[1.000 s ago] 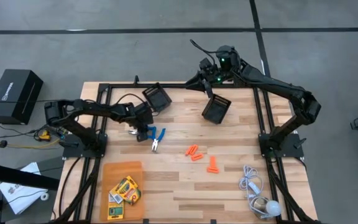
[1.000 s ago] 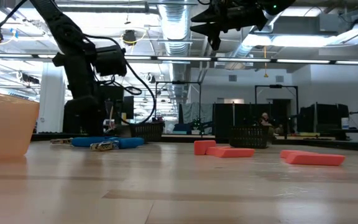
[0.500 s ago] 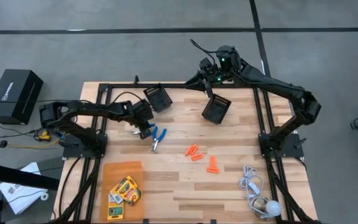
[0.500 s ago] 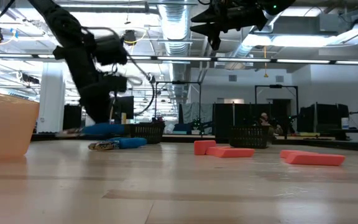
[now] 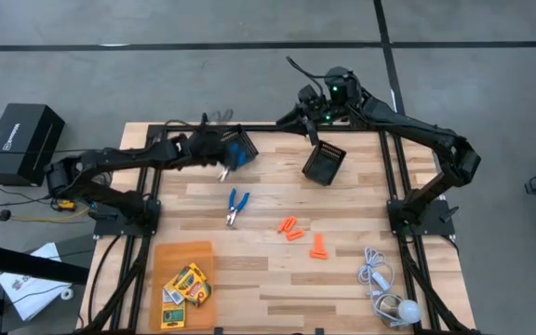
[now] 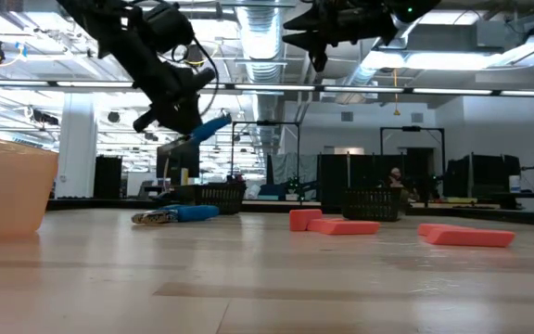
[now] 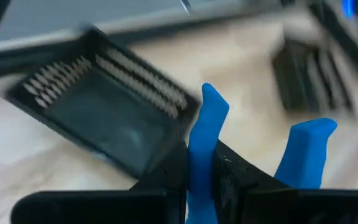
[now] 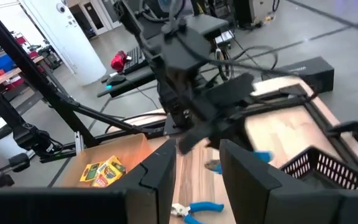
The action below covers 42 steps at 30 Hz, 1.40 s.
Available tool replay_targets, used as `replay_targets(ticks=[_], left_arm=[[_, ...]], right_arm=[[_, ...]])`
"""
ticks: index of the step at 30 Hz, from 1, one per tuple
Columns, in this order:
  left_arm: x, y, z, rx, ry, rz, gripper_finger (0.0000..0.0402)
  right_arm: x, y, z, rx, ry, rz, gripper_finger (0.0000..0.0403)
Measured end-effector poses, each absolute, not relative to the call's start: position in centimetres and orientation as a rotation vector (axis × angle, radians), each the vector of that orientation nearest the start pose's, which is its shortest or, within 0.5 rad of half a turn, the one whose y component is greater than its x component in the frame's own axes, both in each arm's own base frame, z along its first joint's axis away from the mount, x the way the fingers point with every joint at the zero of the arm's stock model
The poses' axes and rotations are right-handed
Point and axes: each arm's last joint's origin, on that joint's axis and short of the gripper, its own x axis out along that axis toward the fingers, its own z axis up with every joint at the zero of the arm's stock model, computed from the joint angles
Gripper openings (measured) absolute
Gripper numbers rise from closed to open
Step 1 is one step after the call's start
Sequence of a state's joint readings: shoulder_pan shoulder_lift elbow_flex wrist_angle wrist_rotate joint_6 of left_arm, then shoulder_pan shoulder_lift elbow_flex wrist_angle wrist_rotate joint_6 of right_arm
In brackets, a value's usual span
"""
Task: Pick & Place School Supplies
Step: Put the blue punch pliers into the left black bin
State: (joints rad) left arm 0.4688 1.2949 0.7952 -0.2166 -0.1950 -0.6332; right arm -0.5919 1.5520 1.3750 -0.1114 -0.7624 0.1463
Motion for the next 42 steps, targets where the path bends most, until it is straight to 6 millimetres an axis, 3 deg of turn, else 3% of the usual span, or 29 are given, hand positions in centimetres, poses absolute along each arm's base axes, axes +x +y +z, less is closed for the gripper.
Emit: replay_targets(ticks=[8,16,27,42], left_arm=[[22.2,17.3,22.1,-0.968,0.148,1.211,0.0034],[23.0,20.7,20.6,-1.166,-0.161,1.239,0.0034],[24.4,20.2,17.8,-1.221,-0.090,1.274,0.0034],[24.3,20.1,17.4,-1.146,0.006,1.288,0.0058]], right_arm=[[30.4,-17.9,36.0,0.312,0.219,0.162,0.0116],[30.3,-17.6,36.0,0.304,0.218,0.259,0.0116],[30.3,-17.5,36.1,0.303,0.217,0.317,0.0116],[30.2,-17.4,36.0,0.295,0.217,0.343,0.0116]])
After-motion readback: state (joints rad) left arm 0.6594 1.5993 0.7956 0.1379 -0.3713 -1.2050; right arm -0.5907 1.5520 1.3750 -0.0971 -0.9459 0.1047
